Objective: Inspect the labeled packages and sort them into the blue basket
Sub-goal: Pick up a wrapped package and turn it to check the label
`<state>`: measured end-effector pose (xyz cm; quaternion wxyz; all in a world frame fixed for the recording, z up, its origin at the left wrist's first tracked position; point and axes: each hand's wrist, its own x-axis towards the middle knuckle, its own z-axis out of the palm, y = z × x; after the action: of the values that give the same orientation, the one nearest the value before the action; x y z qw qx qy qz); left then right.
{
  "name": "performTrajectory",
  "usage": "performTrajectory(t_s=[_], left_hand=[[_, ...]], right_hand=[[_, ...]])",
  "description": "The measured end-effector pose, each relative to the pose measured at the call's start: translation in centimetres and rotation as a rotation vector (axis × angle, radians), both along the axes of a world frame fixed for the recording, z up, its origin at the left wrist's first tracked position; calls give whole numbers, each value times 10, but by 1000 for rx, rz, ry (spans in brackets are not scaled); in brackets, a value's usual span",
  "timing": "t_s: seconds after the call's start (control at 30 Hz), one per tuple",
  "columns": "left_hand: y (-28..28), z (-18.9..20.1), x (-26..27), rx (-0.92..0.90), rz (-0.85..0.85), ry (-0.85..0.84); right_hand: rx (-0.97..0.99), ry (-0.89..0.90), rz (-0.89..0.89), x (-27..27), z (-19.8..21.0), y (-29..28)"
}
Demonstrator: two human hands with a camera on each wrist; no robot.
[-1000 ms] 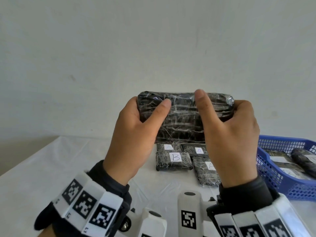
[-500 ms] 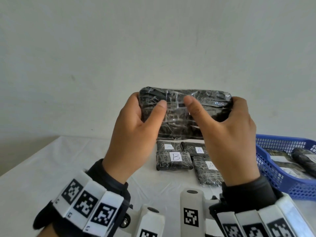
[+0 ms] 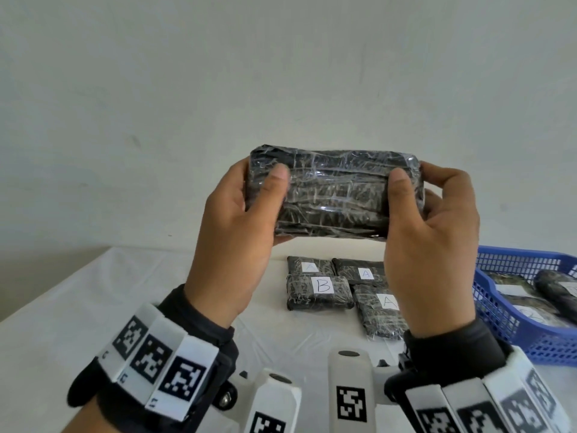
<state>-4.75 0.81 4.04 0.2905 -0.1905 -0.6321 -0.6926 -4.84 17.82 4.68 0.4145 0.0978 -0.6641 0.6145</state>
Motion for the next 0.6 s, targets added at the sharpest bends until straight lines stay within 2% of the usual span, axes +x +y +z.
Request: performTrajectory(t_s=[0.13, 0.3, 0.6], left_hand=[[2, -1, 0, -57, -28, 30], [10, 0, 6, -66, -15, 76], [7, -1, 6, -49, -37, 37]], right_hand=[[96, 32, -105, 1, -1, 0], [165, -27, -168, 6, 1, -7], [281, -56, -130, 6, 0, -6]])
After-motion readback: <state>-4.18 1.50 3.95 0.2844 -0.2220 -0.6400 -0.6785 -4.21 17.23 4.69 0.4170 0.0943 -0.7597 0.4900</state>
